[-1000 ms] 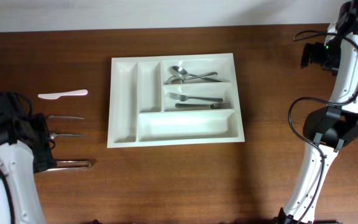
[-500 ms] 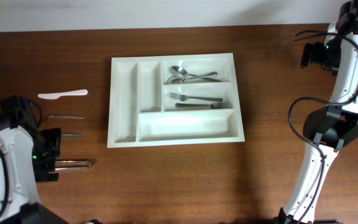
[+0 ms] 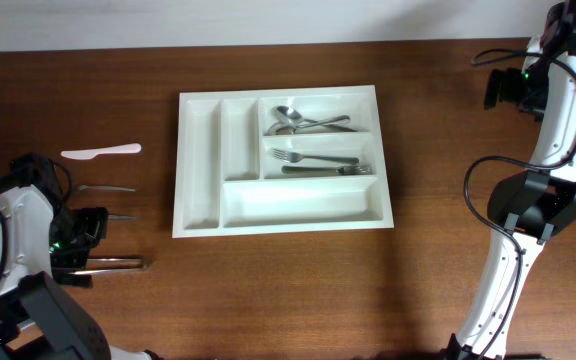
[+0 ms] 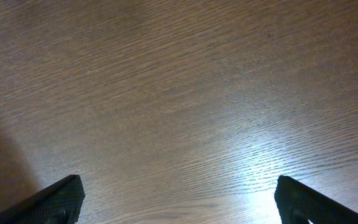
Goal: Pack container
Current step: 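Lower the left gripper and align it over the tongs' arms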
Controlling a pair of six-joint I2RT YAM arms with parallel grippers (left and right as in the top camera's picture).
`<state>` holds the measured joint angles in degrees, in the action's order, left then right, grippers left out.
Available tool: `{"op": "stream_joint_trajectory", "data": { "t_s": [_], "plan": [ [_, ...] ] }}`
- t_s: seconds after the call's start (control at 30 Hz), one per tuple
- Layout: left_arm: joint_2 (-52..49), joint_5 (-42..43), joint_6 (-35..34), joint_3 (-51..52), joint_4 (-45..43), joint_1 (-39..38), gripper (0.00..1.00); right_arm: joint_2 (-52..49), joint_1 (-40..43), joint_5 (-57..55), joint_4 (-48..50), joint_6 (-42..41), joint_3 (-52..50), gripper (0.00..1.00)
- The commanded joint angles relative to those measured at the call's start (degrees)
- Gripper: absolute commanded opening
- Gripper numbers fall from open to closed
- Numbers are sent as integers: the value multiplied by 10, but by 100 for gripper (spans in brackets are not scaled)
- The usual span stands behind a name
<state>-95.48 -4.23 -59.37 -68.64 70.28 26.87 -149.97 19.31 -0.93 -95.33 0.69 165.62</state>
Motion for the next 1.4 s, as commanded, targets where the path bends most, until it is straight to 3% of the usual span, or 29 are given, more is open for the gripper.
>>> {"op": "stream_joint_trajectory", "data": {
  "t_s": [0.0, 0.27, 0.63, 0.93, 1.07, 1.37],
  "plan": [
    [-4, 16, 7, -8, -9, 3, 99, 13, 2, 5, 2, 4, -5, 99],
    [-4, 15, 7, -8, -41, 4, 99, 13, 2, 5, 2, 4, -5, 99],
    [-4, 2, -99, -6, -39, 4, 100, 13, 2, 5, 2, 4, -5, 99],
    [-4, -19, -94, 61, -68, 3, 100, 13, 2, 5, 2, 4, -5, 99],
    [-4, -10, -41, 101, -118, 3, 100, 13, 2, 5, 2, 4, -5, 99],
    [-4, -20, -11, 126, -158, 4, 100, 13, 2, 5, 2, 4, -5, 99]
  ]
}}
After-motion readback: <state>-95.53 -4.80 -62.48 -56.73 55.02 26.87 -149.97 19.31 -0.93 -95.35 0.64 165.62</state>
